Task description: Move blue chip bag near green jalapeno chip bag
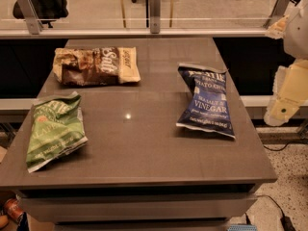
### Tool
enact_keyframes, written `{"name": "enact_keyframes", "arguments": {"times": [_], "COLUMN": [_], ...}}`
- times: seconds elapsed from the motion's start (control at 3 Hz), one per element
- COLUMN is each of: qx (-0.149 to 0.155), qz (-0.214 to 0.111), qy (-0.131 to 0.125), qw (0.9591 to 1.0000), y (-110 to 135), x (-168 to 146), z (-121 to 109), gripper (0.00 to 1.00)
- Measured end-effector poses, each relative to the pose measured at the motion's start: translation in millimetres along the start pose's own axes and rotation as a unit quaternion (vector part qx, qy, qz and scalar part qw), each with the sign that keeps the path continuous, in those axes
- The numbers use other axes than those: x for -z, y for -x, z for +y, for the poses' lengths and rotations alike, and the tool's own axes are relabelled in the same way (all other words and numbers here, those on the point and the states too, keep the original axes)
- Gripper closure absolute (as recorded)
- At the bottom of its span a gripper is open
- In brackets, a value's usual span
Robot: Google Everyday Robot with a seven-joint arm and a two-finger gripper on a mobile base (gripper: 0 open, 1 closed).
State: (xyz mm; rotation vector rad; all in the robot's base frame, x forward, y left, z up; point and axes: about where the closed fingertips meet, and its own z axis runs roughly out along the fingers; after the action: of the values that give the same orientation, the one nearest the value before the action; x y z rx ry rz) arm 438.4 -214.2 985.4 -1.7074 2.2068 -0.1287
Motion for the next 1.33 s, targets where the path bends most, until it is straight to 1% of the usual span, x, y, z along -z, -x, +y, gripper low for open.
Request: {"name": "enact_keyframes", "arguments": {"times": [0.33,0.67,1.0,1.33], "qx": [0.001,0.048,0.132,0.188], "qz": [-0.001,-0.005,0.003,0.02], "qy": [-0.001,0.012,0.041,0.05], "qw": [1.0,0.9988,0.9904,0.9808], "y": [0,9,25,33], "x": [1,-2,-23,-46], "z": [0,-1,2,1], "gripper": [0.0,0.0,0.0,0.0]}}
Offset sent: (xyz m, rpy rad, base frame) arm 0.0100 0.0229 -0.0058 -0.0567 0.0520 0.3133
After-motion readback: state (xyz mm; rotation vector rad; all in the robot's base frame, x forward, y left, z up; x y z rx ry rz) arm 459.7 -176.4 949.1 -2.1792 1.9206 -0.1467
